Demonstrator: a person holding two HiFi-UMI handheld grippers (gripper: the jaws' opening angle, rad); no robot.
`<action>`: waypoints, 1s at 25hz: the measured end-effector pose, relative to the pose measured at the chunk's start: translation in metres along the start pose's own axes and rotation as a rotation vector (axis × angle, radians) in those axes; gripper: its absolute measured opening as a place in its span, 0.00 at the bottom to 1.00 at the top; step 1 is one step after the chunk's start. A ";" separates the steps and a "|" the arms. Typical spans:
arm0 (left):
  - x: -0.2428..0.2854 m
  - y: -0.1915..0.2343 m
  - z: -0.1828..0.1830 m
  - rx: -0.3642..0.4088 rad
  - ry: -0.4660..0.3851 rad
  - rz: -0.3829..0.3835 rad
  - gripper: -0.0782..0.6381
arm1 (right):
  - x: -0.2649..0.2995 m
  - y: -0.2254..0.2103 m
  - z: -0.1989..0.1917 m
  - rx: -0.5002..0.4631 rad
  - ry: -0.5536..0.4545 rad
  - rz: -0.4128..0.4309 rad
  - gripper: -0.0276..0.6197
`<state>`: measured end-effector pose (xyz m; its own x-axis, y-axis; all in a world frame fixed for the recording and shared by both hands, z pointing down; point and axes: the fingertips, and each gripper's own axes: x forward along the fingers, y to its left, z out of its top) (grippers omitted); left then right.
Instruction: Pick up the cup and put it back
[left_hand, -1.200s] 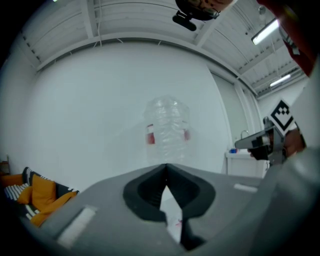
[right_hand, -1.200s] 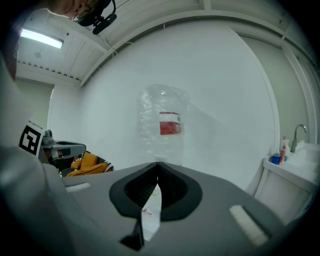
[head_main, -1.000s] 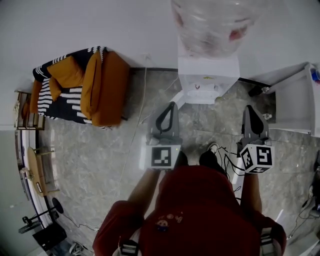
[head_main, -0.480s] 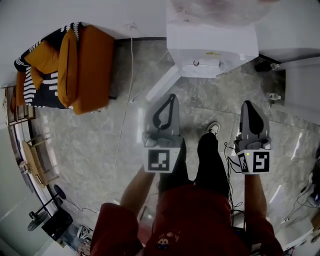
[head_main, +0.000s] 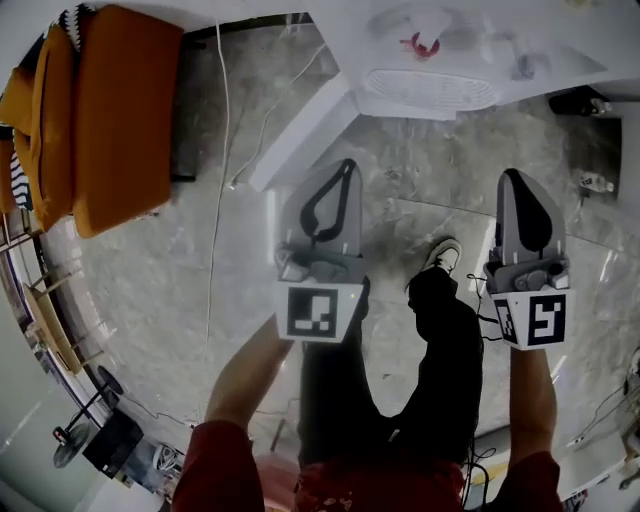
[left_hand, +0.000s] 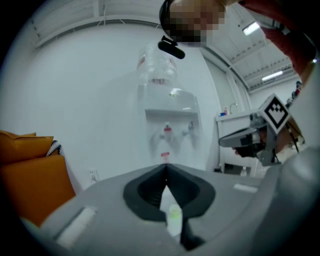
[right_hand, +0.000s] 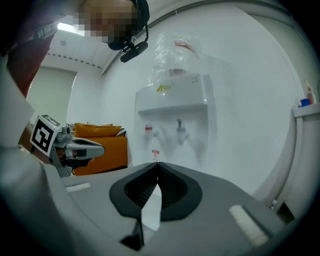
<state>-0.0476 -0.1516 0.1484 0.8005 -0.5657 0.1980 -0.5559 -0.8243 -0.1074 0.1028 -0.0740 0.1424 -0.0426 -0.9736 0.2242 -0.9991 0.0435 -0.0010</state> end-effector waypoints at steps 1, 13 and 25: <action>0.008 -0.002 -0.028 0.024 -0.001 -0.009 0.11 | 0.010 0.001 -0.027 -0.003 0.002 0.008 0.05; 0.100 -0.045 -0.298 0.077 -0.072 -0.110 0.11 | 0.108 0.021 -0.303 -0.129 0.021 0.139 0.05; 0.166 -0.043 -0.404 0.046 -0.109 -0.192 0.11 | 0.194 -0.029 -0.435 -0.074 0.074 0.057 0.04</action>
<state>0.0186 -0.2006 0.5791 0.9114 -0.3958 0.1127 -0.3825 -0.9157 -0.1232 0.1277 -0.1664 0.6097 -0.0962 -0.9498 0.2976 -0.9915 0.1179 0.0556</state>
